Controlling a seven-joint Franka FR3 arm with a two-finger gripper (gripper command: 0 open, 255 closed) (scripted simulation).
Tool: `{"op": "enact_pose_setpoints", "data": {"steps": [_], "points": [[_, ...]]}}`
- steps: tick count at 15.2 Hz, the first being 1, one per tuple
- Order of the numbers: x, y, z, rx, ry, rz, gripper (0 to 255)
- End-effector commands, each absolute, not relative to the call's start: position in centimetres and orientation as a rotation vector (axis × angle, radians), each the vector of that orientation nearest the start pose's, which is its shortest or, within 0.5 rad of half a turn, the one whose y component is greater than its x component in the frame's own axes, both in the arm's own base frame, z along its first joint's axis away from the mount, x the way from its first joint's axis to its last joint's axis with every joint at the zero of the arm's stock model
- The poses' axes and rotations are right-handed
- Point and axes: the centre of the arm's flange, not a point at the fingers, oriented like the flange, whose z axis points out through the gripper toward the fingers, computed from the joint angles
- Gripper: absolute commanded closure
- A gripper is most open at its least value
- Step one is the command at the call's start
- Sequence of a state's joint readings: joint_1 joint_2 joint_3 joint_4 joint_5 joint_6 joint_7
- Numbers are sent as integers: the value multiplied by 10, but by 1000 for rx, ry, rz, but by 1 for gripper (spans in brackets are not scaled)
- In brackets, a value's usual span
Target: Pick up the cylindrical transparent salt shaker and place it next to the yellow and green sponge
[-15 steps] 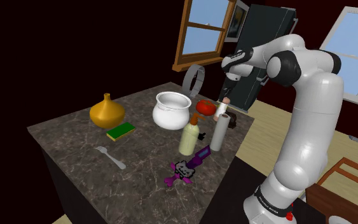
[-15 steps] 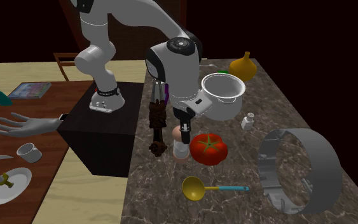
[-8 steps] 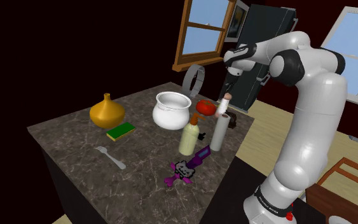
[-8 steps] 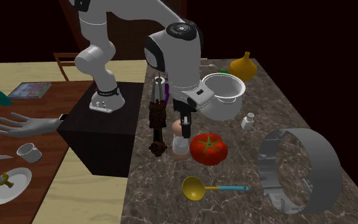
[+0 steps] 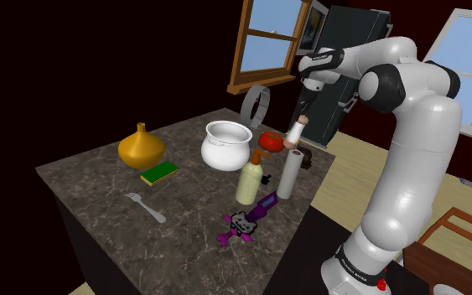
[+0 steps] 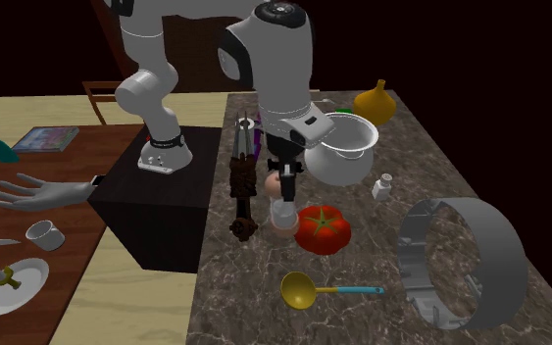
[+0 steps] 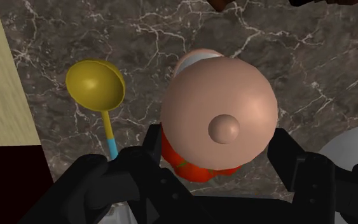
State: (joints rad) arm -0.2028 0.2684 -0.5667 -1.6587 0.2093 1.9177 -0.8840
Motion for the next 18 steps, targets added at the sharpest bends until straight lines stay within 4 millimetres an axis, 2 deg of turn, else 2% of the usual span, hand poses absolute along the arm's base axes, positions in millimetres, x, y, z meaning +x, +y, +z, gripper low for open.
{"op": "enact_pose_setpoints", "data": {"steps": [1,18], "points": [[486,-407,486,-3127,-102,-101,255],[486,-407,575,-3127,-102,-101,255]]}}
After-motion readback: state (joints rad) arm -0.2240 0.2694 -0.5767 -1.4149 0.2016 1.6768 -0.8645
